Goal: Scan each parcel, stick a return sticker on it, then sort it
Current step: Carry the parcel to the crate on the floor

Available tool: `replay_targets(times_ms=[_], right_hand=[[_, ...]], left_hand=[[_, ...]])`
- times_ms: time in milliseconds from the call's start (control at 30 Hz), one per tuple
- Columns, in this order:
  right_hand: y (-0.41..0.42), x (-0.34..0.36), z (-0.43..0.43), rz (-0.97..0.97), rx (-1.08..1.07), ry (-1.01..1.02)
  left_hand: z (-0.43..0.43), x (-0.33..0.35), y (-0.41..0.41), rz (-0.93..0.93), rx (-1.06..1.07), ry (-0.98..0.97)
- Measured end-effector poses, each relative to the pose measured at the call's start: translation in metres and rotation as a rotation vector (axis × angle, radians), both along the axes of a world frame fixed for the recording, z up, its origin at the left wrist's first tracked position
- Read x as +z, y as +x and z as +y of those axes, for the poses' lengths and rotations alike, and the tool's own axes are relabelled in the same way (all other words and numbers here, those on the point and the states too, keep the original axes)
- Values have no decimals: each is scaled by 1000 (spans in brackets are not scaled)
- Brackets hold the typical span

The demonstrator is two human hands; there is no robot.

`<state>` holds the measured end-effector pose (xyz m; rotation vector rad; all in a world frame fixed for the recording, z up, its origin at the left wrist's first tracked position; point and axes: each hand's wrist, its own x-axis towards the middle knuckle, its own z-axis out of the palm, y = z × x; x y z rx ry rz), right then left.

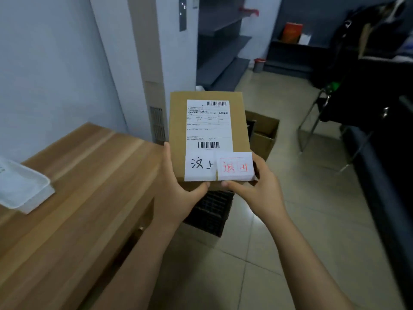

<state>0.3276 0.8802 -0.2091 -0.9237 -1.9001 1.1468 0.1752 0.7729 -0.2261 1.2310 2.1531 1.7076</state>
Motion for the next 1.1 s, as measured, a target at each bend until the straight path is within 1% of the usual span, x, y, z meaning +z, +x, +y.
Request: replay_targets(times_ms=[200,367,633,833,1100], right_hand=[[64,-2,87,-17,-99,14],[81,-12,138,-15,-138,-27],[45,-25,230,-18,-164,-68],[11,-22,317,-23,-268,-74],[9,-28,422,-43,-362,-93]], left_hand=[[96,1,53,3,-111,-10],[154,-4,68,-5,-134,-60],[253,-11,31,1,-157,-121],[353,-12,-12,-57,-250,-127],[475,-17,-20,-53,-329,-142]])
